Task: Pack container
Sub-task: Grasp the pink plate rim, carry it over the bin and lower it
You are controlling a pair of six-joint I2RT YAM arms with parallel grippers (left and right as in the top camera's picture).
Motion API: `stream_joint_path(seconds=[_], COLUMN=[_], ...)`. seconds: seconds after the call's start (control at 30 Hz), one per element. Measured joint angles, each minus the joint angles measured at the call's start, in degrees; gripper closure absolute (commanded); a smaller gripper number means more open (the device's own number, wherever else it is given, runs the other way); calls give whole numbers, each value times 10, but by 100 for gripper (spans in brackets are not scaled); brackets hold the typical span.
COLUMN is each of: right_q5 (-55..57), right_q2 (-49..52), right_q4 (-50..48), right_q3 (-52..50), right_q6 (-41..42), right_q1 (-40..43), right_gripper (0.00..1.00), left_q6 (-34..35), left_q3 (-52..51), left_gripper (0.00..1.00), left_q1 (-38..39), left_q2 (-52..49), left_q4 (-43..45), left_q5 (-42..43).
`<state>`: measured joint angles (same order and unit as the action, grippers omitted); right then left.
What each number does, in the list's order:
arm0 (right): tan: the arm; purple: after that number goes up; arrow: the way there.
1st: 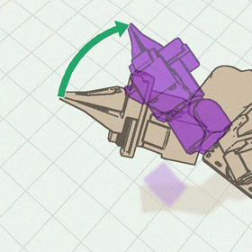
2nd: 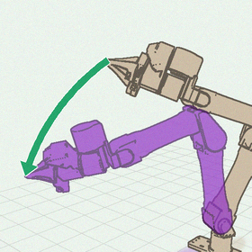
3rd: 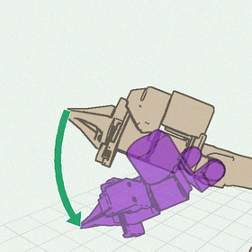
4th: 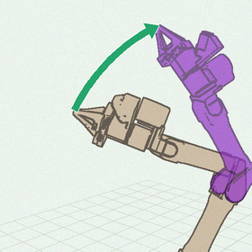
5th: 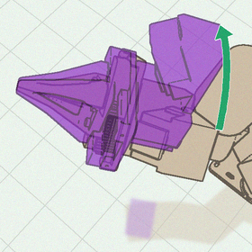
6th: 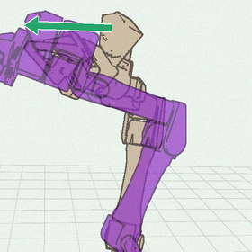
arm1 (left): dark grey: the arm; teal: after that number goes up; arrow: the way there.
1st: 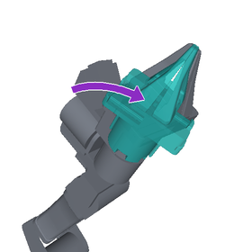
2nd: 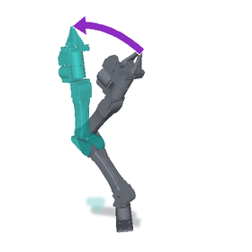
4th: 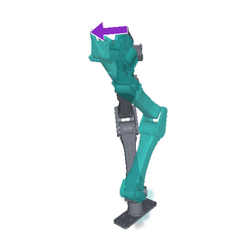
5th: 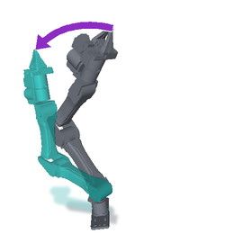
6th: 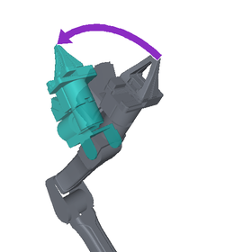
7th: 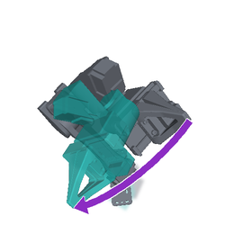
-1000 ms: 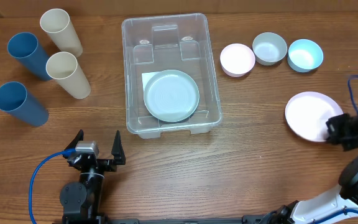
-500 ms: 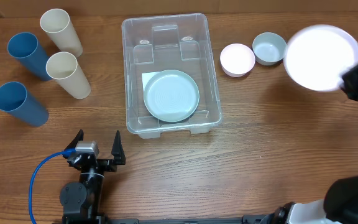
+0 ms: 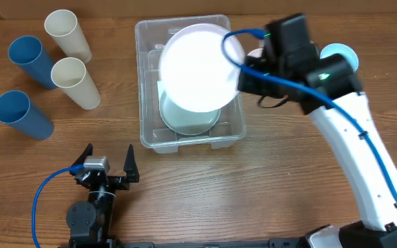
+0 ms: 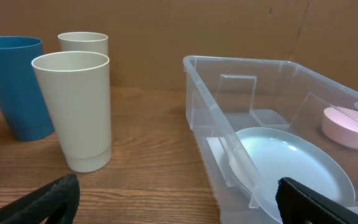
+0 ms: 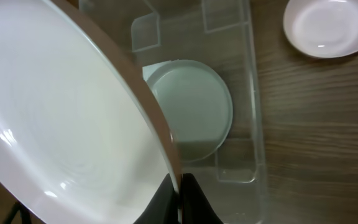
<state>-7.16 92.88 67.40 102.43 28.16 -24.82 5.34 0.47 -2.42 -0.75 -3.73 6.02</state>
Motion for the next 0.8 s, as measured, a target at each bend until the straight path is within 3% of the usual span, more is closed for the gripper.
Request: stream_joint_path(seconds=[0.37,0.5,0.53,0.63,0.7,0.8], right_q5=[27,29,29,29,29,28], right_q2=[187,205,206,206,207,207], right_q4=[-13,-5,-1,19,33,49], right_q3=[-1,-1,-1,-1,-1,-1], right_q6=[15,16,17,18,17,6], right_q1=[-26,-26,-26,-26,-26,-26], right_gripper=[96,96,91,53,45,45], left_q6=[0,0,0,0,0,0], left_q3=[0,0,0,0,0,0], left_gripper=[0,0,0,0,0,0], left_q1=[0,0,0,0,0,0], left_q2=[0,0,0,0,0,0], left_q4=[0,0,0,0,0,0], left_q5=[0,0,0,0,0,0])
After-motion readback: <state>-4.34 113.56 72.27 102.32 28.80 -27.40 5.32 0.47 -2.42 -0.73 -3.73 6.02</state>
